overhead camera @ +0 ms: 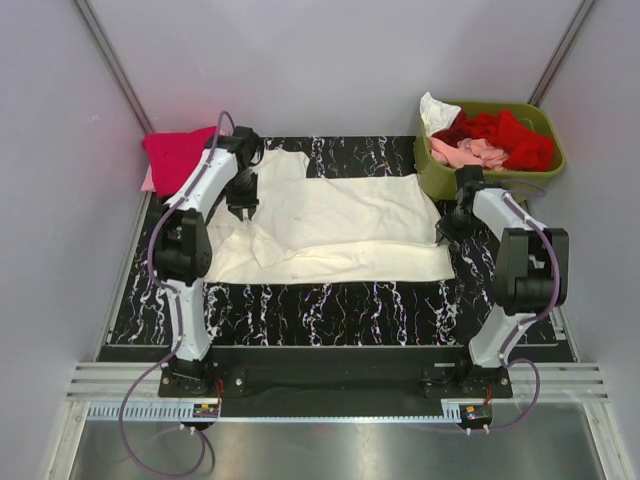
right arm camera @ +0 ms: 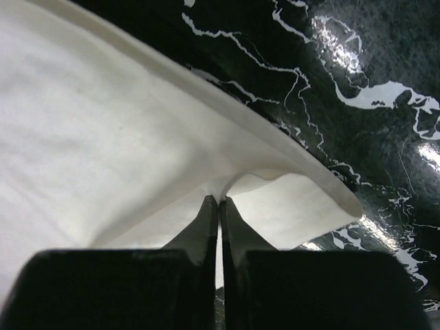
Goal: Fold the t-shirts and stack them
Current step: Fold the tshirt
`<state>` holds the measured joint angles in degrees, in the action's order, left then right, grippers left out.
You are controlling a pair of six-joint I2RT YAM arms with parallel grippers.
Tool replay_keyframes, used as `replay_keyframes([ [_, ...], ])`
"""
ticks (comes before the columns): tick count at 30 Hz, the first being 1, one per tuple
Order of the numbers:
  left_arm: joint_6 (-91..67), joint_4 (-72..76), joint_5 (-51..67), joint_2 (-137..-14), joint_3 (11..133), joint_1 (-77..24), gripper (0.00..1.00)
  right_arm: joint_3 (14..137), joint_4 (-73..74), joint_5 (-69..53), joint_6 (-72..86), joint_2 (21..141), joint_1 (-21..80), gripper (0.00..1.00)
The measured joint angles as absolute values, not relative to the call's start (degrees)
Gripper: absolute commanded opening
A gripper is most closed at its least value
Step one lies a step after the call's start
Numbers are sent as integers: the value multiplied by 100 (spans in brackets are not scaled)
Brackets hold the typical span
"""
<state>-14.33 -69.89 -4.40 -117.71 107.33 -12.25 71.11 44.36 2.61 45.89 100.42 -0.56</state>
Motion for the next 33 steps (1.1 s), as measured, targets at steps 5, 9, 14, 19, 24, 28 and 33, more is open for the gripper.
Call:
replay_keyframes([
  [5,-1406,-6980,-596,-12372,11603,-1066,60,7802,4506,183,4587,10831,-220,74],
  [9,-1531,-6847,-707,-12121,11640,-895,66,8447,4593,143,4362,11093,-390,100],
  [14,-1828,-6237,-620,-10311,9642,-602,70,8134,4574,211,4222,10337,-679,100],
  [19,-2410,-5247,305,-8145,6987,355,74,6702,4379,27,4204,8831,-777,99],
  [24,-2917,-4678,727,-7387,5371,947,77,5498,4134,-316,4200,8418,-799,89],
  [28,-3308,-4178,932,-7085,4565,980,82,5041,4012,-526,4202,8484,-869,83],
  [33,-3653,-3704,923,-6781,3944,1044,82,5019,3634,-617,4202,8718,-923,69],
])
